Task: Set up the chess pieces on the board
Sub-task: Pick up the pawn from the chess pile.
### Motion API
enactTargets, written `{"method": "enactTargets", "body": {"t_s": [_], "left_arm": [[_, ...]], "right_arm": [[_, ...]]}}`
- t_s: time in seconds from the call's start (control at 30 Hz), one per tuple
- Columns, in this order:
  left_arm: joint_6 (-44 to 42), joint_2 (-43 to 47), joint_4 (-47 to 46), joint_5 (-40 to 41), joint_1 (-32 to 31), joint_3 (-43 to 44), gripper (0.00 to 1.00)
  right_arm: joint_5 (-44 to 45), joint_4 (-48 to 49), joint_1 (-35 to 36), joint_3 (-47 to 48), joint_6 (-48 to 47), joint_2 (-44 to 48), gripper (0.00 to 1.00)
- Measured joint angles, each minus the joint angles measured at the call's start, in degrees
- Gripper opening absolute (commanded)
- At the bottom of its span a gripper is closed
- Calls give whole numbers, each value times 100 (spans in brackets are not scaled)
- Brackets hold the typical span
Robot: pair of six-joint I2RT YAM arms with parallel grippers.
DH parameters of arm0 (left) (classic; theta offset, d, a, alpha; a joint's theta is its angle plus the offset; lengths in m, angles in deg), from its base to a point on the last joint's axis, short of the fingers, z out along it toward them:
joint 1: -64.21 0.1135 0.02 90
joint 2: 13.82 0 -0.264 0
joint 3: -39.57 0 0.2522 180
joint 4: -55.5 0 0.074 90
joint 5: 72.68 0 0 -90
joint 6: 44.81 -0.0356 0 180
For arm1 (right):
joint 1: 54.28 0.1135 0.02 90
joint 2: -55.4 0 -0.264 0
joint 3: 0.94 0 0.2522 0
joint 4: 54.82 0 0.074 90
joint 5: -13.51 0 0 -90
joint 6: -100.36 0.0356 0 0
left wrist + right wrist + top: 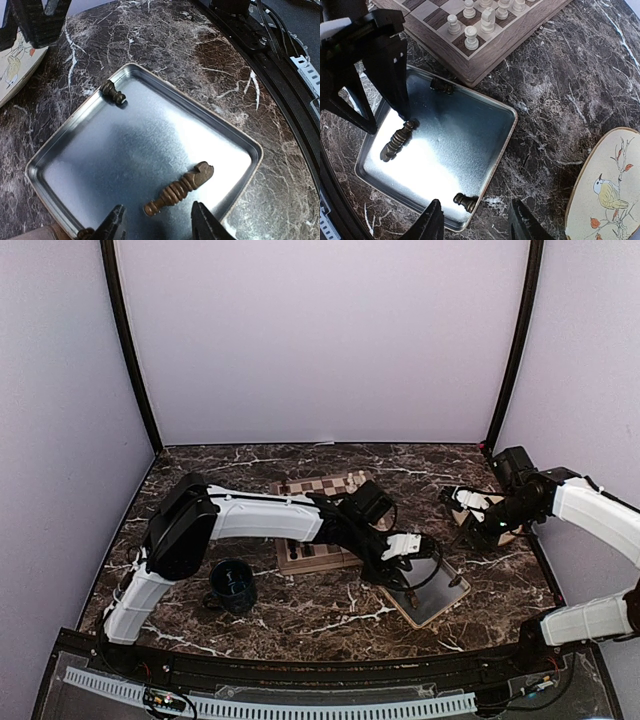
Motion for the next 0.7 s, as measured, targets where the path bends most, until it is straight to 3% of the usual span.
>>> {"method": "enactTargets", "body": {"t_s": [0.37,0.7], "left_arm": [[-249,-785,389,-367,-26,787,45],[-546,-874,872,-356,-107,960,33]], "right_arm": [[-7,-74,0,0,68,0,45],[-7,-103,0,0,85,-2,45]]}}
